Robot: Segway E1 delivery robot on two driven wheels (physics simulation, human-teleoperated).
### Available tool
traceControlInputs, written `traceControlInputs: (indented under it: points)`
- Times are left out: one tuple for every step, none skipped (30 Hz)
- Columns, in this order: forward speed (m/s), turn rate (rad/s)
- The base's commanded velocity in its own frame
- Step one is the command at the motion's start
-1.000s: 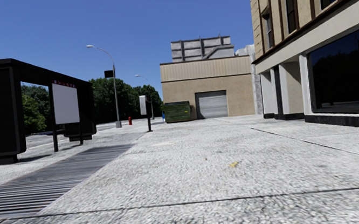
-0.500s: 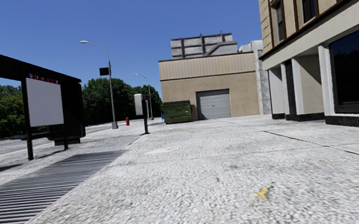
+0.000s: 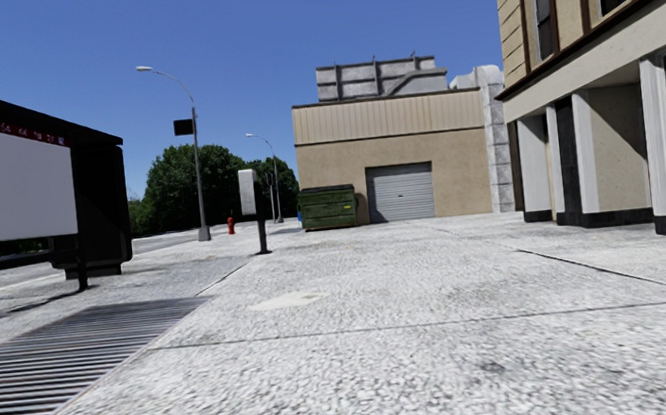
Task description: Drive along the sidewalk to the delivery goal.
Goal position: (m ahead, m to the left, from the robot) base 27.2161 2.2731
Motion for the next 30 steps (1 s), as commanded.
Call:
traceControlInputs:
  points:
    - [2.00, 0.00]
    - [2.00, 0.00]
    - [2.00, 0.00]
    - [2.00, 0.00]
    - [2.00, 0.00]
    - [2.00, 0.00]
    - [2.00, 0.00]
    - [2.00, 0.00]
    - [2.00, 0.00]
    - [2.00, 0.00]
    - [2.00, 0.00]
    - [2.00, 0.00]
    - [2.00, 0.00]
    - [2.00, 0.00]
    - [2.00, 0.00]
    - [2.00, 0.00]
    - [2.00, 0.00]
    - [2.00, 0.00]
    - [2.00, 0.00]
    - [2.00, 0.00]
    - [2.00, 0.00]
    - [2.00, 0.00]
    - [2.00, 0.00]
    - [2.00, 0.00]
    - [2.00, 0.00]
    - [2.00, 0.00]
    - [2.00, 0.00]
    - [2.00, 0.00]
    - [2.00, 0.00]
    - [2.00, 0.00]
